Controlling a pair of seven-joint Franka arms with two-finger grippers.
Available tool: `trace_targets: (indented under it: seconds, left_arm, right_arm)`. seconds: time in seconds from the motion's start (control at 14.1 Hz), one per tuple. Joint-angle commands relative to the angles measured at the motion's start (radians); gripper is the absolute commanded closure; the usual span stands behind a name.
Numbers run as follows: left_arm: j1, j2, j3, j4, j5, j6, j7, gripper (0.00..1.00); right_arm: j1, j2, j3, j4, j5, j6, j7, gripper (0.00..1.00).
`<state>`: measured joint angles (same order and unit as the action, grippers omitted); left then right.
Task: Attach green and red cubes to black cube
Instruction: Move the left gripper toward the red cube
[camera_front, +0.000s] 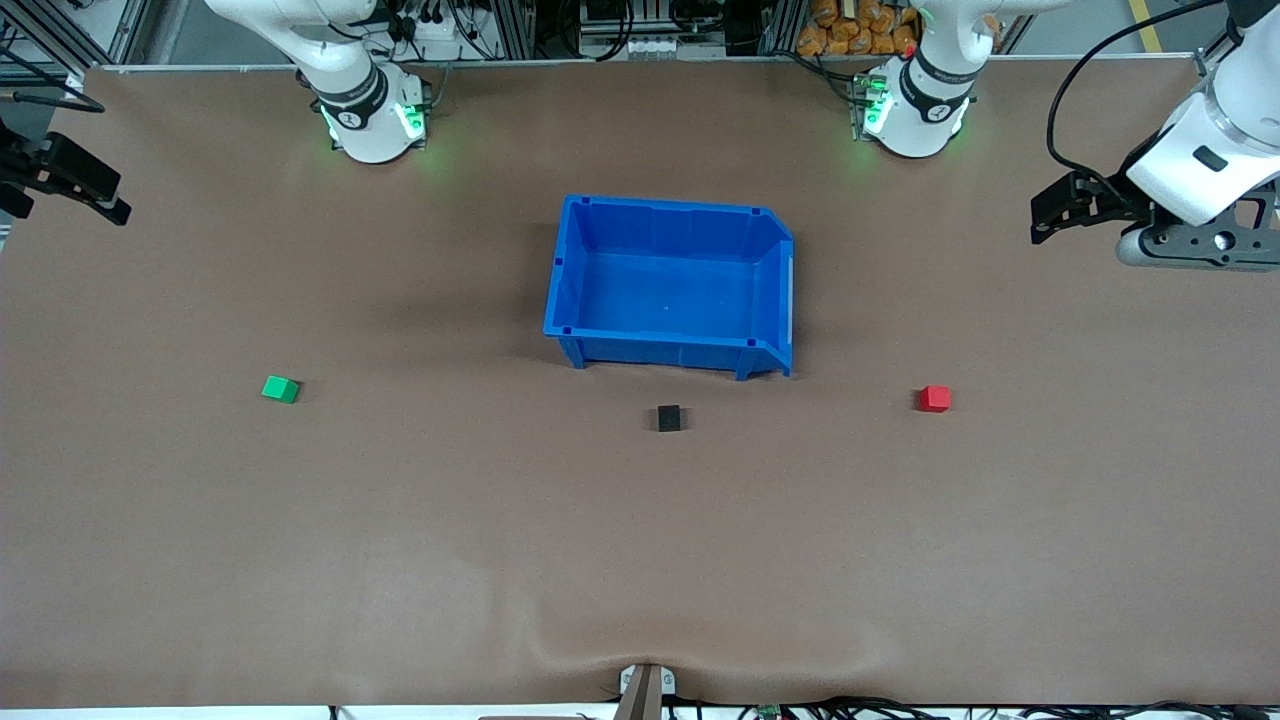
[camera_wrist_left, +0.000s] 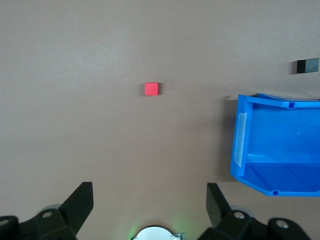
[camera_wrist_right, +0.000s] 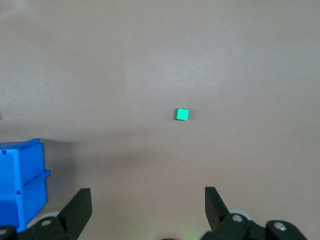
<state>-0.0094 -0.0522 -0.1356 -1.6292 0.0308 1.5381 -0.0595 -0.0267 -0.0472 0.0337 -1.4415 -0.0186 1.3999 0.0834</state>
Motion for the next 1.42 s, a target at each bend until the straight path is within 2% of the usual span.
trace_targets:
  seconds: [0.0, 0.93, 1.35]
  left_arm:
    - [0.011, -0.015, -0.01, -0.006, -0.002, -0.015, 0.007, 0.0]
    - [-0.006, 0.023, -0.022, 0.0, -0.022, -0.018, -0.011, 0.0]
    - [-0.004, 0.101, -0.036, 0.0, -0.034, -0.016, -0.011, 0.0]
  right_arm:
    - [0.001, 0.01, -0.001, 0.023, 0.006, -0.015, 0.002, 0.0]
    - [-0.015, 0.041, -0.006, 0.018, 0.005, -0.016, 0.006, 0.0]
    - [-0.018, 0.089, -0.02, 0.02, 0.002, -0.002, 0.006, 0.0]
